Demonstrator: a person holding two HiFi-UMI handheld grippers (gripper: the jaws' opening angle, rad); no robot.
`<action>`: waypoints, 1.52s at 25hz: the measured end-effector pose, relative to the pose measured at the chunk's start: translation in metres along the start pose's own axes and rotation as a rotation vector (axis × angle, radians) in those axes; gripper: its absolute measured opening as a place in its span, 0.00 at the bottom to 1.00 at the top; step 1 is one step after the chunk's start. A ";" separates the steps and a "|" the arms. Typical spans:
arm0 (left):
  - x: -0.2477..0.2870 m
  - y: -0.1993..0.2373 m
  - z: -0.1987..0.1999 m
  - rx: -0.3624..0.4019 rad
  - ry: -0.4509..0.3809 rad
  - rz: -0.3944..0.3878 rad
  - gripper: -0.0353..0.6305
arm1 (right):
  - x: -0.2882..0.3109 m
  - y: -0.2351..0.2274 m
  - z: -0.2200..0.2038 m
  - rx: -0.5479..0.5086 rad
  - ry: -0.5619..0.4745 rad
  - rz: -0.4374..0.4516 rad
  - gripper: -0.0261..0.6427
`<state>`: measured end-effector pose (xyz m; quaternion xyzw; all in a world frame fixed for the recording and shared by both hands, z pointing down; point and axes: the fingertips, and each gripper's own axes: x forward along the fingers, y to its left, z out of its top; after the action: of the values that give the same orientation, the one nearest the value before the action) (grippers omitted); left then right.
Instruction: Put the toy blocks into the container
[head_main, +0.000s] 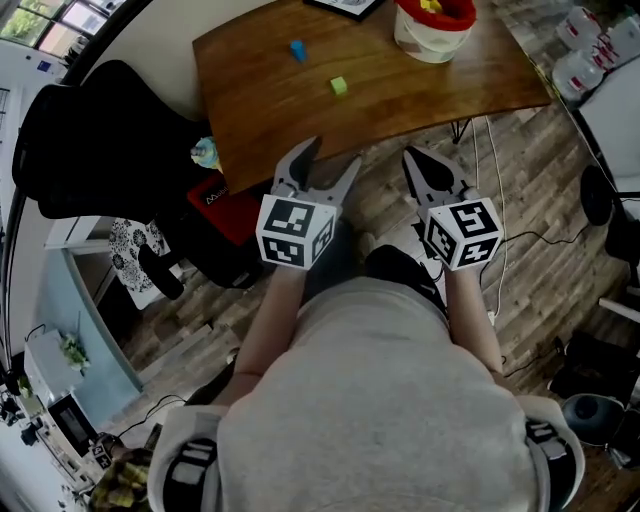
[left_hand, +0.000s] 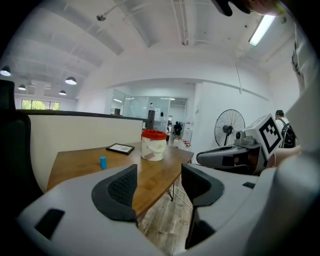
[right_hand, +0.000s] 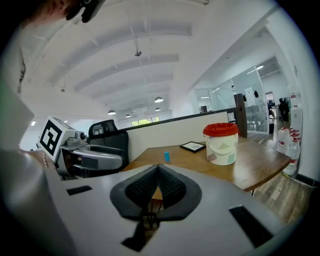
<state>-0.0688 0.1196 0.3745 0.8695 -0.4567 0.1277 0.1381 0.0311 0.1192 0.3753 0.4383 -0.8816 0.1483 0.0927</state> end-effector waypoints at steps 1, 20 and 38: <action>0.001 0.002 -0.001 -0.003 0.007 0.007 0.47 | 0.001 -0.002 -0.001 0.003 0.002 0.001 0.06; 0.065 0.058 0.011 -0.025 0.063 0.007 0.47 | 0.077 -0.047 0.029 -0.004 -0.018 0.012 0.06; 0.144 0.163 0.070 0.007 0.040 -0.038 0.47 | 0.210 -0.075 0.093 -0.089 -0.014 0.042 0.06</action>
<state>-0.1179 -0.1032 0.3798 0.8758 -0.4367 0.1441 0.1465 -0.0383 -0.1122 0.3632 0.4163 -0.8969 0.1079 0.1027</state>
